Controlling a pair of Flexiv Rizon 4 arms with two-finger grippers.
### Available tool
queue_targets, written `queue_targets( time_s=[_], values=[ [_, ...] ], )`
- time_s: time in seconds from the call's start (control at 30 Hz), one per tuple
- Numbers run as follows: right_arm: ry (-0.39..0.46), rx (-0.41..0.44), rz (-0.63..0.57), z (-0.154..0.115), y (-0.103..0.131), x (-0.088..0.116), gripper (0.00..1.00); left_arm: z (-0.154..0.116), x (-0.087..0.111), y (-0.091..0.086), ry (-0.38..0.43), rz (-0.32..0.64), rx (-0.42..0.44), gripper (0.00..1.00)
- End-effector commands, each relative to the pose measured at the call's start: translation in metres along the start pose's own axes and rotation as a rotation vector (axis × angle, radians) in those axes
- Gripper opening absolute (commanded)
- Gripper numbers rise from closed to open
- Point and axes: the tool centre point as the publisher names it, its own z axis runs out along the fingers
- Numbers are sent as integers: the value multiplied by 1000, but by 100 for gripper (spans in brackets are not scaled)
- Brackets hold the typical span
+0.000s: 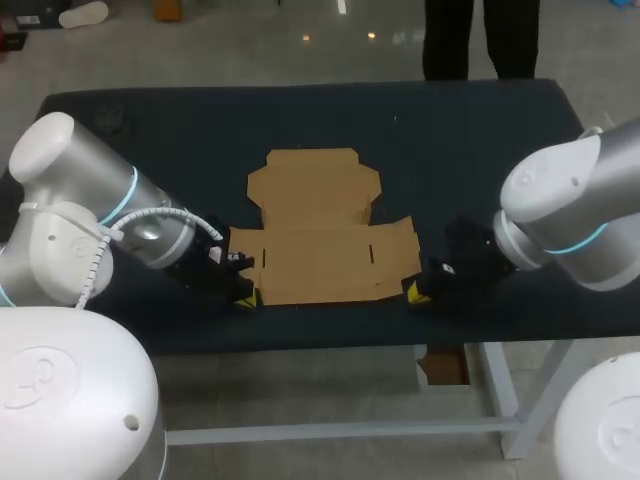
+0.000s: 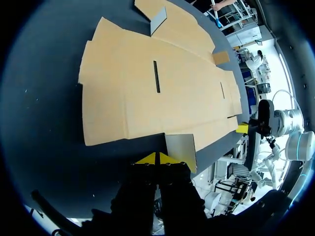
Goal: Assemble the packaging by folding the flat box into shape, placing the metal phone stand inside, and closing the box properly
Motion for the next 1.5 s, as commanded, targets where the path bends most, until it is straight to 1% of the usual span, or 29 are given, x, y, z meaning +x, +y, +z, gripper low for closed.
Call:
queue_targets(
  time_s=[0.03,0.3,0.63,1.03,1.5],
  values=[
    [-6,-1,3,2,3,1,0,2,0,-1,-5,0,-3,0],
    [-27,-7,16,7,11,0,0,3,0,-2,-3,4,-6,0],
    [-26,-9,-4,12,20,9,0,4,-1,-3,-1,7,-9,0],
    [-27,-14,-21,11,21,15,0,5,-1,-3,0,10,-14,0],
    [-26,-11,-27,12,23,16,0,7,4,-2,0,26,-20,0]
  ],
)
